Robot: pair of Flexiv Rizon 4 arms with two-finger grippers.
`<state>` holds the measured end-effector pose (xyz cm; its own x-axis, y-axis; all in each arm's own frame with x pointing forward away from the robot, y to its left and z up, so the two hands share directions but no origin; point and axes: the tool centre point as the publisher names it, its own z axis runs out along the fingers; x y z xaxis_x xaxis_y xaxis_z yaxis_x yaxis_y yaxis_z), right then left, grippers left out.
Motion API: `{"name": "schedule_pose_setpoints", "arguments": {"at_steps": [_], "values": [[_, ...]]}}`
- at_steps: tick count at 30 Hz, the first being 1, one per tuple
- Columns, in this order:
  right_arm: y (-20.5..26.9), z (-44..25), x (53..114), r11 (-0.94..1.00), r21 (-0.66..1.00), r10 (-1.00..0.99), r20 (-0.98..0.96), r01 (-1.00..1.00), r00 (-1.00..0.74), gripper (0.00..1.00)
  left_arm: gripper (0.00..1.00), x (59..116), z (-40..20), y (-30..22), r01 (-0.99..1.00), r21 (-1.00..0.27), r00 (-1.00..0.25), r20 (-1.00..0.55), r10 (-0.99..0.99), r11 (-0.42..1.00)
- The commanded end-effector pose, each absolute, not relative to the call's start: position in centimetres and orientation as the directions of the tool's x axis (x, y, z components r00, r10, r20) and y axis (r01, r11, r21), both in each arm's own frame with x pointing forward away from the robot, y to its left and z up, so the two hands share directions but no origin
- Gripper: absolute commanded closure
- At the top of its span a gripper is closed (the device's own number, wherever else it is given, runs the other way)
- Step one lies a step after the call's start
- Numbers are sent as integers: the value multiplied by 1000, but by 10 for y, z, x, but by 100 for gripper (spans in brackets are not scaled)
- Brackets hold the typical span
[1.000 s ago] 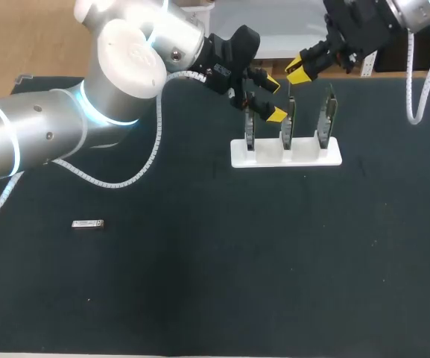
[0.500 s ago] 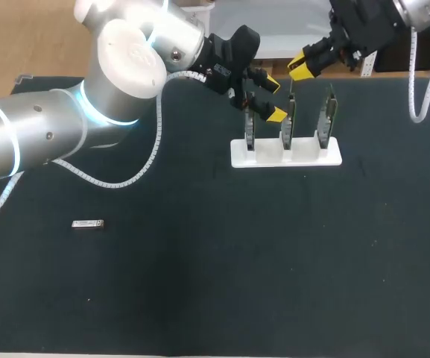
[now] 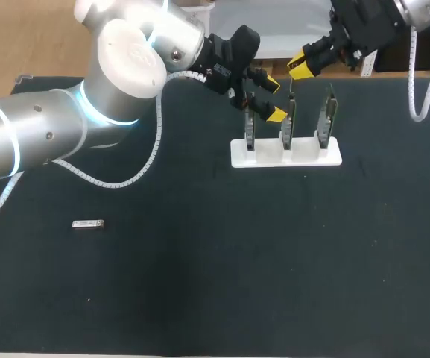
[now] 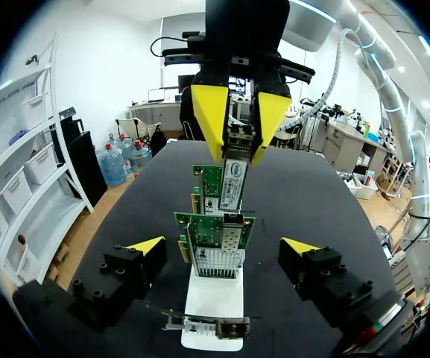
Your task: Pick up the optical module with the left hand, and insert it into the network port with the right hand.
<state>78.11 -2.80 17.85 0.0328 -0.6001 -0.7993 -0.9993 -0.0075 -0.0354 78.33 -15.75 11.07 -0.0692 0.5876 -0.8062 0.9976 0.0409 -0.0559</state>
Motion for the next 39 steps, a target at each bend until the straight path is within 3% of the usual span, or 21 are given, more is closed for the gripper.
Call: {"name": "schedule_pose_setpoints", "arguments": {"at_steps": [1,39], "values": [[-28,178,778,-3,-41,-599,-800,-999,35,100,0,783,112,-157,997,-57,-71,-803,591,43],[-32,176,778,15,-43,-597,-802,-999,26,100,0,783,112,-157,997,-57,-71,-803,591,43]]}}
